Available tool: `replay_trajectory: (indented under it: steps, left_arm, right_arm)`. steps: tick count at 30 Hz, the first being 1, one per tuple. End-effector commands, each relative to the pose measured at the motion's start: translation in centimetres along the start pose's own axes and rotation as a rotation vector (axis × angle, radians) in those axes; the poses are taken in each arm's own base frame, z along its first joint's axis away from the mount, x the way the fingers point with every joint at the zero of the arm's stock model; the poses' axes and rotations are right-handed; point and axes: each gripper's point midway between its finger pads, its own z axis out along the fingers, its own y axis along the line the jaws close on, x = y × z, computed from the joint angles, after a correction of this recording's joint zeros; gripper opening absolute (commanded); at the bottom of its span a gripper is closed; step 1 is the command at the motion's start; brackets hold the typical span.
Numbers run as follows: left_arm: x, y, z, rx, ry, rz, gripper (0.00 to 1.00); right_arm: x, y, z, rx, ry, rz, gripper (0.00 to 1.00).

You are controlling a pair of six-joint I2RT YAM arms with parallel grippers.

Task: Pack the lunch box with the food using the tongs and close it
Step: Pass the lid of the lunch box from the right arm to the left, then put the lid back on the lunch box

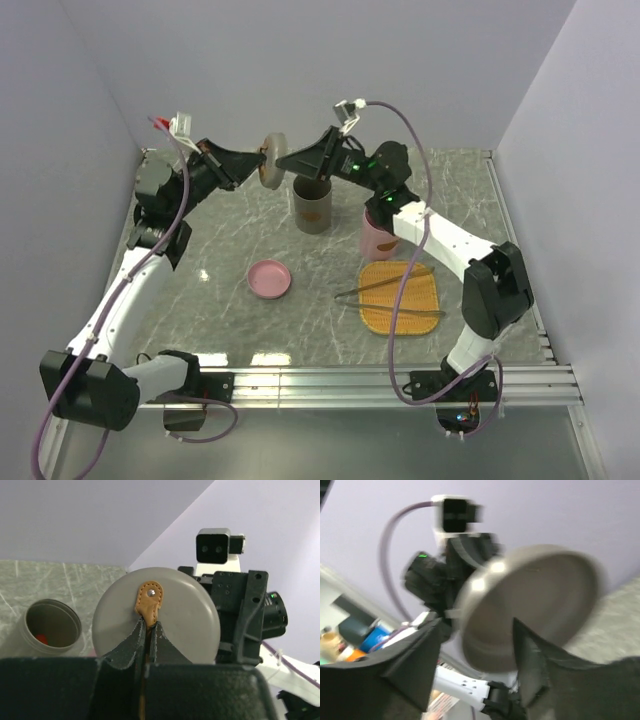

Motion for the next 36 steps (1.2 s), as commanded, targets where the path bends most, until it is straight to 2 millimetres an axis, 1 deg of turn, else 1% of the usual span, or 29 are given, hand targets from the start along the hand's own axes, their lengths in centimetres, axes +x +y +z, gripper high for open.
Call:
replay_trajectory:
  steps: [1, 2, 4, 5, 6, 7, 8, 9, 10, 11, 12, 13, 14, 15, 16, 17, 18, 19, 20, 21, 22, 23, 25, 26, 28, 29, 32, 33, 36]
  left_arm:
    - [-1.0, -1.0, 0.9, 0.007, 0.055, 0.176, 0.0]
    - [-0.9, -0.1, 1.2, -0.019, 0.075, 0.223, 0.0]
    - [-0.5, 1.7, 2.2, -0.085, 0.139, 0.235, 0.0]
    - [-0.4, 2.1, 2.5, -0.094, 0.164, 0.246, 0.0]
    - [-0.4, 2.6, 2.8, -0.11, 0.179, 0.286, 0.0]
    - [-0.3, 3.2, 3.4, -0.137, 0.208, 0.289, 0.0]
    - [-0.6, 4.0, 3.8, -0.172, 0.211, 0.343, 0.0]
    - [0.2, 5.1, 4.5, -0.204, 0.247, 0.351, 0.0]
    - [-0.8, 4.6, 5.1, -0.211, 0.236, 0.385, 0.0]
    - [-0.4, 5.3, 5.2, -0.251, 0.264, 0.426, 0.0]
    - [0.0, 6.5, 5.8, -0.284, 0.288, 0.444, 0.0]
    - [-0.8, 5.9, 6.4, -0.284, 0.278, 0.48, 0.0]
    - [-0.2, 6.7, 6.3, -0.314, 0.323, 0.513, 0.0]
    - [-0.4, 7.2, 7.4, -0.347, 0.325, 0.542, 0.0]
    - [0.0, 7.6, 7.7, -0.36, 0.352, 0.554, 0.0]
    - [0.8, 8.3, 7.5, -0.375, 0.408, 0.574, 0.0]
    - [1.2, 8.6, 8.6, -0.369, 0.443, 0.581, 0.0]
    - [1.6, 8.9, 8.8, -0.362, 0.472, 0.583, 0.01]
    - [2.6, 9.4, 8.6, -0.365, 0.531, 0.587, 0.0]
    - [2.9, 9.9, 9.5, -0.361, 0.545, 0.594, 0.0]
    - [2.9, 10.2, 9.7, -0.369, 0.551, 0.608, 0.0]
    - [3.7, 9.9, 10.1, -0.359, 0.57, 0.642, 0.0]
    - [4.5, 10.6, 10.8, -0.385, 0.604, 0.694, 0.0]
    - [5.5, 10.2, 11.2, -0.375, 0.626, 0.718, 0.0]
    - [6.6, 10.8, 11.8, -0.387, 0.654, 0.731, 0.0]
    - [7.6, 10.5, 12.1, -0.379, 0.668, 0.746, 0.0]
    - [9.8, 11.2, 12.7, -0.386, 0.71, 0.772, 0.0]
    - [10.6, 11.9, 12.9, -0.396, 0.73, 0.769, 0.0]
    - [11.9, 13.2, 13.3, -0.423, 0.748, 0.75, 0.0]
  right_arm:
    - [-3.4, 0.1, -2.7, 0.086, -0.054, -0.09, 0.72]
    - [-4.9, -0.4, -4.0, 0.124, -0.078, -0.143, 0.76]
    - [-5.7, -1.7, -5.7, 0.203, -0.074, -0.165, 0.81]
    - [-7.0, -2.5, -7.2, 0.245, -0.089, -0.191, 0.84]
    - [-6.8, -3.5, -8.3, 0.3, -0.067, -0.166, 0.86]
    - [-7.2, -3.9, -9.2, 0.326, -0.058, -0.177, 0.88]
    - [-7.5, -4.0, -9.9, 0.346, -0.036, -0.235, 0.9]
    - [-7.5, -5.4, -11.9, 0.426, -0.009, -0.197, 0.92]
    - [-7.8, -5.4, -12.6, 0.451, 0.003, -0.218, 0.93]
    - [-8.0, -5.3, -13.5, 0.474, 0.023, -0.287, 0.93]
    - [-8.0, -5.9, -15.2, 0.537, 0.029, -0.27, 0.94]
    - [-8.2, -5.5, -16.1, 0.557, 0.038, -0.329, 0.94]
    - [-8.4, -5.5, -17.0, 0.583, 0.04, -0.352, 0.94]
    - [-8.2, -5.9, -18.4, 0.638, 0.048, -0.339, 0.95]
    - [-8.7, -5.5, -19.3, 0.675, 0.05, -0.41, 0.95]
    - [-8.9, -5.5, -19.9, 0.706, 0.055, -0.436, 0.96]
    - [-8.3, -5.7, -21.1, 0.756, 0.077, -0.422, 1.0]
    - [-9.2, -5.2, -22.0, 0.804, 0.074, -0.5, 1.0]
    - [-9.3, -5.0, -22.6, 0.831, 0.078, -0.523, 1.0]
    - [-9.1, -4.9, -23.4, 0.865, 0.089, -0.522, 1.0]
    - [-9.3, -4.2, -24.0, 0.882, 0.089, -0.562, 1.0]
    - [-9.4, -4.0, -24.5, 0.903, 0.088, -0.573, 1.0]
    - [-9.2, -3.3, -25.2, 0.923, 0.098, -0.605, 1.0]
    - [-9.1, -3.2, -25.7, 0.945, 0.104, -0.603, 1.0]
    - [-9.3, -2.8, -26.2, 0.963, 0.107, -0.621, 1.0]
    - [-9.3, -2.9, -26.6, 0.977, 0.107, -0.613, 1.0]
    - [-9.5, -2.4, -27.0, 0.979, 0.1, -0.618, 1.0]
    - [-9.5, -2.3, -27.3, 0.986, 0.095, -0.617, 1.0]
    - [-9.6, -2.1, -27.5, 0.99, 0.086, -0.63, 1.0]
